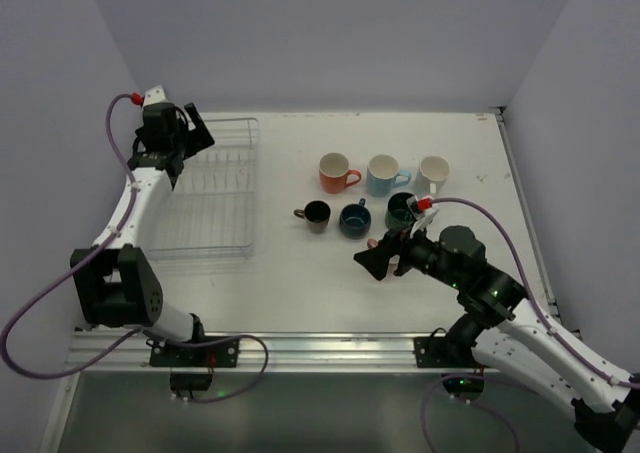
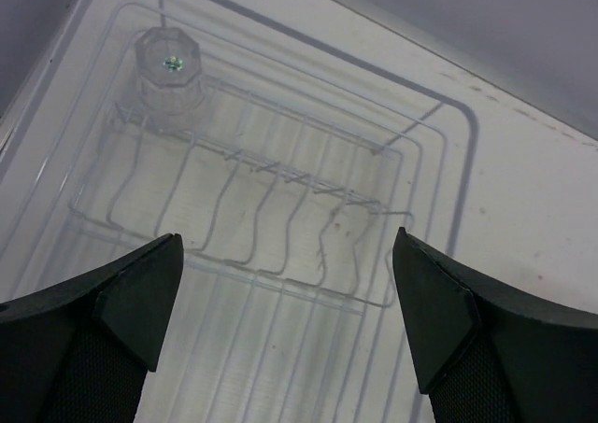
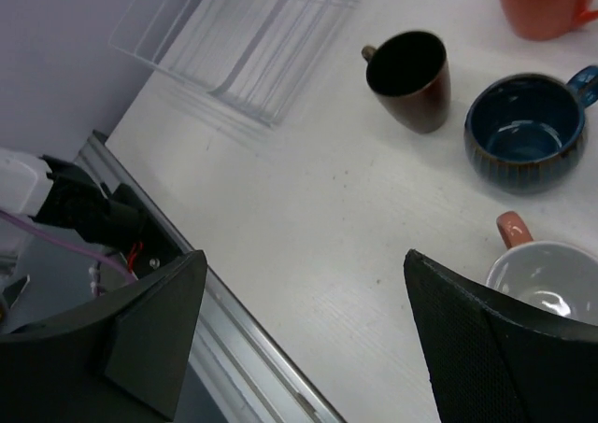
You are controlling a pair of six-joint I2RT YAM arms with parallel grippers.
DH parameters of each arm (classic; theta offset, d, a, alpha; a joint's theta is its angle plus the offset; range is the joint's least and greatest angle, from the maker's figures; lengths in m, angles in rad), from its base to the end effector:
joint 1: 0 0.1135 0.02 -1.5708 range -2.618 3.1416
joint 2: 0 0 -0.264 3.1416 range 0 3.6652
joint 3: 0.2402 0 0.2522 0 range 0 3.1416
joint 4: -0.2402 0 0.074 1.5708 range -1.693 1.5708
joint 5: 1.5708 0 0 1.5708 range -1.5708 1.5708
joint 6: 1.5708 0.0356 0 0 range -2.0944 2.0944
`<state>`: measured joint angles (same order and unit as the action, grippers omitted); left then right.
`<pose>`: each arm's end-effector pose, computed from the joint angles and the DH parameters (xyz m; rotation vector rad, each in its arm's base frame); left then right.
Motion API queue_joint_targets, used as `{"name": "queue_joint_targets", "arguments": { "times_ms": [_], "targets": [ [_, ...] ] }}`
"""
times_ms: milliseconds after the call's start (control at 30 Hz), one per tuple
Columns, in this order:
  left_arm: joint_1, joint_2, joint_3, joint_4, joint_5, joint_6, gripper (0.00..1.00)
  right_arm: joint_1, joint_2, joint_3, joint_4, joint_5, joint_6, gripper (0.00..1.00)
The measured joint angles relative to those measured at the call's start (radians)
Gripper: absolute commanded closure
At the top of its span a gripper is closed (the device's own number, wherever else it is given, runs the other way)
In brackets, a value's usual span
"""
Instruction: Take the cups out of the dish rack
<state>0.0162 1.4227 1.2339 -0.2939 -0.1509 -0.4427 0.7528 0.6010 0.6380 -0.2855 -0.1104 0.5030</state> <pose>0.3295 0.0107 0.3369 -0.5568 1.9723 -0.1109 0.1074 0.1060 0.3049 -0.3229 1.9054 0.9687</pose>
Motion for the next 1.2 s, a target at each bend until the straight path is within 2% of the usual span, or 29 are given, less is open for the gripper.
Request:
{"name": "queue_joint_targets", "arguments": {
  "times_ms": [300,767,1200],
  "targets": [
    [0.103,0.338,0.175,0.042,-0.030,0.065,0.12,0.002,0.021,-0.072,0.061,-0.080,-0.003,0.13],
    [0.148,0.575,0.328,0.072,-0.037,0.133,0.21,0.002,0.085,-0.072,0.125,-0.117,-0.007,0.13],
    [0.173,0.693,0.417,0.074,-0.037,0.148,0.34,0.002,0.111,-0.086,0.132,-0.118,-0.008,0.14]
  ]
}}
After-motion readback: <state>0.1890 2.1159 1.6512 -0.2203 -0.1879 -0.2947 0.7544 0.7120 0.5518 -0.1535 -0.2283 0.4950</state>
